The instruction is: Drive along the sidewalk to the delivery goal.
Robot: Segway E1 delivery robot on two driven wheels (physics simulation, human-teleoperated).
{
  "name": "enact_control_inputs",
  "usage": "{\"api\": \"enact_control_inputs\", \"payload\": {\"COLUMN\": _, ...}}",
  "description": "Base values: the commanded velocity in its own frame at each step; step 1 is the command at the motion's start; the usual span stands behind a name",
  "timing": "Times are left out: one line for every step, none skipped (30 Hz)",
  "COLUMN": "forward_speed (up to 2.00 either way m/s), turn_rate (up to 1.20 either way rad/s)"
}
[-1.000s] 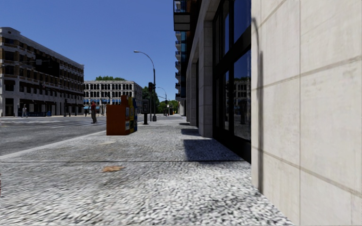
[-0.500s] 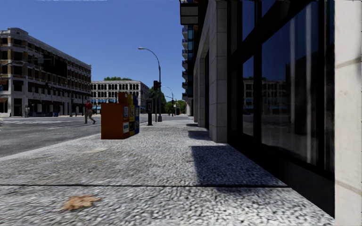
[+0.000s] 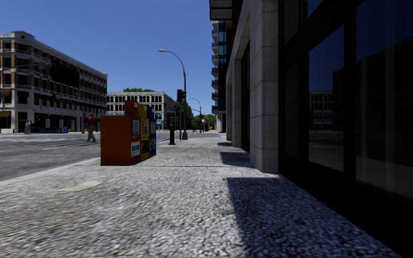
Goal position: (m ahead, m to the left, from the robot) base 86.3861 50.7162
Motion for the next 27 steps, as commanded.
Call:
{"api": "enact_control_inputs", "payload": {"forward_speed": 2.00, "turn_rate": 0.00}}
{"api": "enact_control_inputs", "payload": {"forward_speed": 2.00, "turn_rate": 0.00}}
{"api": "enact_control_inputs", "payload": {"forward_speed": 2.00, "turn_rate": 0.00}}
{"api": "enact_control_inputs", "payload": {"forward_speed": 2.00, "turn_rate": 0.00}}
{"api": "enact_control_inputs", "payload": {"forward_speed": 2.00, "turn_rate": 0.00}}
{"api": "enact_control_inputs", "payload": {"forward_speed": 2.00, "turn_rate": 0.00}}
{"api": "enact_control_inputs", "payload": {"forward_speed": 2.00, "turn_rate": 0.00}}
{"api": "enact_control_inputs", "payload": {"forward_speed": 2.00, "turn_rate": 0.00}}
{"api": "enact_control_inputs", "payload": {"forward_speed": 2.00, "turn_rate": 0.00}}
{"api": "enact_control_inputs", "payload": {"forward_speed": 2.00, "turn_rate": 0.00}}
{"api": "enact_control_inputs", "payload": {"forward_speed": 2.00, "turn_rate": 0.00}}
{"api": "enact_control_inputs", "payload": {"forward_speed": 2.00, "turn_rate": 0.00}}
{"api": "enact_control_inputs", "payload": {"forward_speed": 2.00, "turn_rate": 0.00}}
{"api": "enact_control_inputs", "payload": {"forward_speed": 2.00, "turn_rate": 0.00}}
{"api": "enact_control_inputs", "payload": {"forward_speed": 2.00, "turn_rate": 0.00}}
{"api": "enact_control_inputs", "payload": {"forward_speed": 2.00, "turn_rate": 0.00}}
{"api": "enact_control_inputs", "payload": {"forward_speed": 2.00, "turn_rate": 0.00}}
{"api": "enact_control_inputs", "payload": {"forward_speed": 2.00, "turn_rate": 0.00}}
{"api": "enact_control_inputs", "payload": {"forward_speed": 2.00, "turn_rate": 0.00}}
{"api": "enact_control_inputs", "payload": {"forward_speed": 2.00, "turn_rate": 0.00}}
{"api": "enact_control_inputs", "payload": {"forward_speed": 2.00, "turn_rate": 0.00}}
{"api": "enact_control_inputs", "payload": {"forward_speed": 2.00, "turn_rate": 0.00}}
{"api": "enact_control_inputs", "payload": {"forward_speed": 2.00, "turn_rate": 0.00}}
{"api": "enact_control_inputs", "payload": {"forward_speed": 2.00, "turn_rate": 0.00}}
{"api": "enact_control_inputs", "payload": {"forward_speed": 2.00, "turn_rate": 0.00}}
{"api": "enact_control_inputs", "payload": {"forward_speed": 2.00, "turn_rate": 0.00}}
{"api": "enact_control_inputs", "payload": {"forward_speed": 2.00, "turn_rate": 0.00}}
